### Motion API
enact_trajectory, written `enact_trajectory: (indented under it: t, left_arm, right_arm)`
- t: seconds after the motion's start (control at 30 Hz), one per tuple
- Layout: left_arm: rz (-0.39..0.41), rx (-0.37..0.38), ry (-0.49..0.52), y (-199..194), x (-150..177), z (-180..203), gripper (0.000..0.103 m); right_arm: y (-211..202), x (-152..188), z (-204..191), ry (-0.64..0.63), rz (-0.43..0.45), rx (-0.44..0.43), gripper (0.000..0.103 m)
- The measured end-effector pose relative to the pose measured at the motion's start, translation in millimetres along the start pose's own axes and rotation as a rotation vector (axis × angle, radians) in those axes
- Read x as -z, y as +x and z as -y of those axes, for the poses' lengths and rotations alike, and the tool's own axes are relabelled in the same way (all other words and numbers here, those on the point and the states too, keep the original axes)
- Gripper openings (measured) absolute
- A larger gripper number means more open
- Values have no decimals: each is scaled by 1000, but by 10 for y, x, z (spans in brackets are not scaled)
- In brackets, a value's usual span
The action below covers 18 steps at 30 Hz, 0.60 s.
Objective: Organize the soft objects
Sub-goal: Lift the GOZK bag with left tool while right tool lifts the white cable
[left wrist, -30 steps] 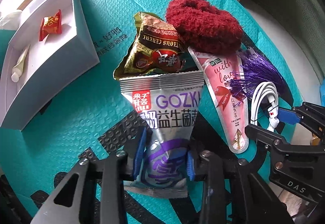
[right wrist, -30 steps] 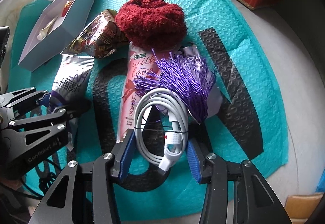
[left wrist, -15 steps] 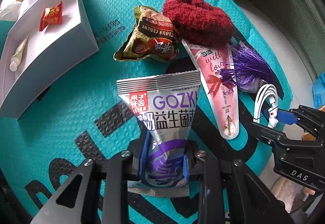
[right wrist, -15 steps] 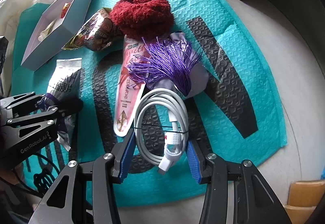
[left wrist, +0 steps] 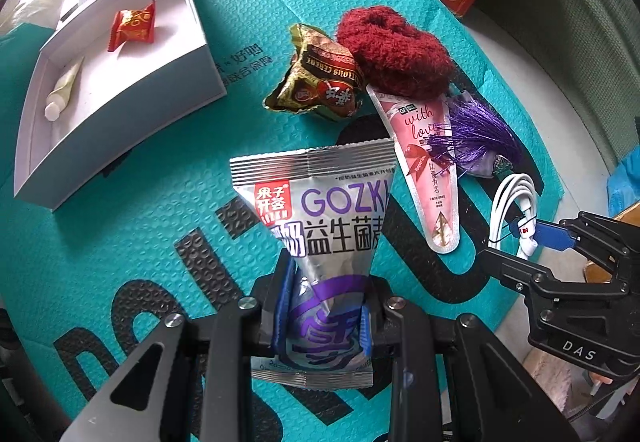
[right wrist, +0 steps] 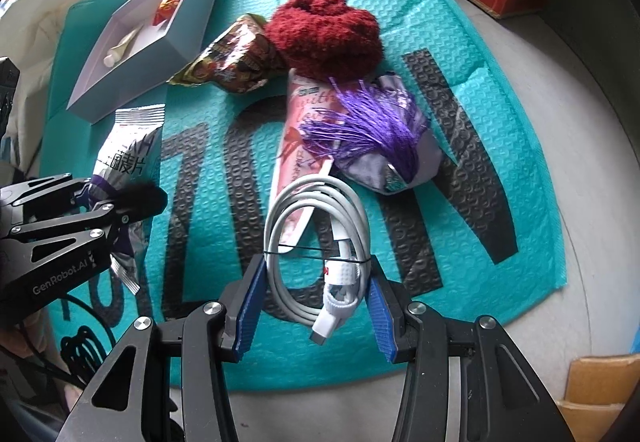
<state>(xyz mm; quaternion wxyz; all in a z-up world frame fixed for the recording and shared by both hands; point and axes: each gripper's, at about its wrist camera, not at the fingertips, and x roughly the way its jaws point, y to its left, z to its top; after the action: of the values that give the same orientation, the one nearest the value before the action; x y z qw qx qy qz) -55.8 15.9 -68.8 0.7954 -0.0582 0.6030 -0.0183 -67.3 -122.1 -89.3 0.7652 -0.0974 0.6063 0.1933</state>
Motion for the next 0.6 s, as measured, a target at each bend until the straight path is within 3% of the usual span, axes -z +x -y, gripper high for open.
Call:
enact_trajectory:
  t: [0.6]
  left_arm:
    - [33, -37, -88, -405, 338, -331, 27]
  right_arm:
    - [-12, -10, -639, -174, -8, -70, 47]
